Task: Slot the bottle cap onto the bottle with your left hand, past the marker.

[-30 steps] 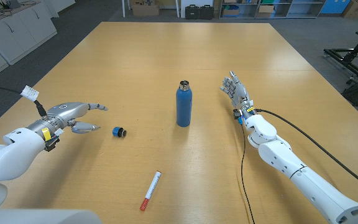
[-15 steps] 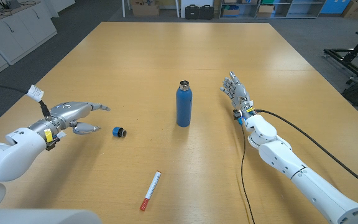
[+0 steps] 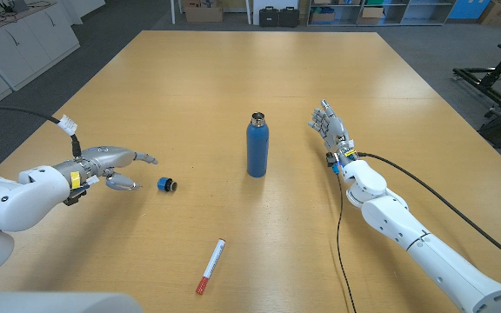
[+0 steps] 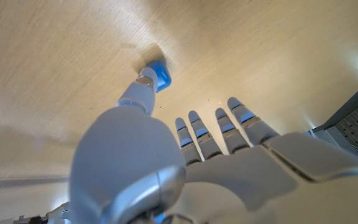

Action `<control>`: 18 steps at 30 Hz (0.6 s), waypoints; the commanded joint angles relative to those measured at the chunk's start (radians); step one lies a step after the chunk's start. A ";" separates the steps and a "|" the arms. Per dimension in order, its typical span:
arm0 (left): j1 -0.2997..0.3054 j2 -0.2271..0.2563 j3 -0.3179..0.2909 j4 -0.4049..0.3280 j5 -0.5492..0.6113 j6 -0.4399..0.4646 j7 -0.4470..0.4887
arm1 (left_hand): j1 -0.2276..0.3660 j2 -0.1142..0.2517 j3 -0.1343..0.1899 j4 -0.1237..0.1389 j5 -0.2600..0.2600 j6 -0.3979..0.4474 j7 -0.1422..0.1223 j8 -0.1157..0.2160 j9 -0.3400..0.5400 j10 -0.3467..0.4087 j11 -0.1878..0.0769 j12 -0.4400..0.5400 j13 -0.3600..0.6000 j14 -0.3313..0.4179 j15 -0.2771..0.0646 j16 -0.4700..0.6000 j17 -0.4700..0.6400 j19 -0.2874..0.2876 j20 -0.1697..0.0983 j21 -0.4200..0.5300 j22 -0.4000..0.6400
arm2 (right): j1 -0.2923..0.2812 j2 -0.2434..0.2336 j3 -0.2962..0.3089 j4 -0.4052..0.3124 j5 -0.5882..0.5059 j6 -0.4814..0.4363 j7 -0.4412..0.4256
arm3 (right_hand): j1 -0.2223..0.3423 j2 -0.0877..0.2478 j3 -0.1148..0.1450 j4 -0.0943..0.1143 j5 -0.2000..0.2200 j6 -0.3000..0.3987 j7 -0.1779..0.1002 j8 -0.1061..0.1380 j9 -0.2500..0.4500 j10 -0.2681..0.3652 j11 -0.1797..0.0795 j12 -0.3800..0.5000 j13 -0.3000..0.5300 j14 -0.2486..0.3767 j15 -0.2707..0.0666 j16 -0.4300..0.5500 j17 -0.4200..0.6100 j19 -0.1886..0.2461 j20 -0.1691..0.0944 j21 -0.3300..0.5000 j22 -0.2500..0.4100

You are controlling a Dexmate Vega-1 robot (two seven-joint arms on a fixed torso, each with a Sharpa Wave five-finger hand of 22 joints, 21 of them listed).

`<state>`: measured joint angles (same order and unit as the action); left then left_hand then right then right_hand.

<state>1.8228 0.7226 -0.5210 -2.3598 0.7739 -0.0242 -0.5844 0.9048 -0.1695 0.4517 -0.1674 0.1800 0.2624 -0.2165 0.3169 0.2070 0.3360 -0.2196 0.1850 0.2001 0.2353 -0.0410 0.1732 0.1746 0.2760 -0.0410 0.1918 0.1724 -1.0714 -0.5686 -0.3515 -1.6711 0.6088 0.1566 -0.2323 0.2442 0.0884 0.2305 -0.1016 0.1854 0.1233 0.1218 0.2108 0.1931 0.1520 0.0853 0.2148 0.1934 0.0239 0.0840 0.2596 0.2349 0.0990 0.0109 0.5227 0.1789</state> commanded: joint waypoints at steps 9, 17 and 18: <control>-0.031 0.006 0.061 0.067 0.015 -0.022 0.055 | 0.017 0.014 -0.006 -0.001 0.002 0.031 -0.001 0.016 0.007 0.021 -0.001 0.012 -0.001 0.017 -0.155 0.015 0.003 0.009 -0.048 0.003 0.002 | -0.009 0.008 -0.006 -0.008 -0.005 -0.001 -0.013 | 0.012 0.012 0.009 -0.008 0.008 0.011 -0.001 -0.003 0.003 0.012 -0.002 0.003 0.002 0.010 0.005 0.005 0.001 0.007 0.000 -0.007 0.006; -0.052 0.037 0.096 0.094 0.008 -0.013 0.057 | 0.017 0.017 -0.007 0.000 0.002 0.036 -0.001 0.019 0.007 0.025 -0.001 0.013 0.000 0.019 -0.157 0.016 0.003 0.010 -0.047 0.003 0.002 | -0.014 0.008 -0.006 -0.015 -0.007 -0.003 -0.019 | 0.014 0.014 0.010 -0.009 0.009 0.011 -0.001 -0.003 0.003 0.012 -0.002 0.003 0.002 0.009 0.004 0.005 0.001 0.007 0.001 -0.009 0.006; -0.055 0.041 0.101 0.098 0.008 -0.011 0.059 | 0.017 0.018 -0.007 0.000 0.002 0.037 -0.001 0.019 0.007 0.025 -0.001 0.013 0.000 0.020 -0.157 0.016 0.003 0.010 -0.047 0.003 0.002 | -0.014 0.008 -0.006 -0.015 -0.006 -0.003 -0.020 | 0.015 0.014 0.010 -0.009 0.009 0.011 -0.002 -0.003 0.003 0.012 -0.003 0.003 0.002 0.009 0.004 0.005 0.001 0.007 0.001 -0.009 0.006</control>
<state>1.7904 0.7375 -0.4596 -2.2962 0.7890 -0.0404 -0.5427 0.9182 -0.1561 0.4472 -0.1686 0.1800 0.2879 -0.2202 0.3291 0.2118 0.3544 -0.2199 0.1899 0.2002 0.2467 -0.0411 0.1817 0.1746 0.2761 -0.0410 0.1918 0.1724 -1.0804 -0.5626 -0.3565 -1.6803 0.6039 0.1563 -0.2450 0.2534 0.0976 0.2349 -0.1058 0.1854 0.1269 0.1253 0.2108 0.1930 0.1520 0.0853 0.2148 0.1934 0.0239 0.0840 0.2596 0.2321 0.0990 0.0109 0.5176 0.1789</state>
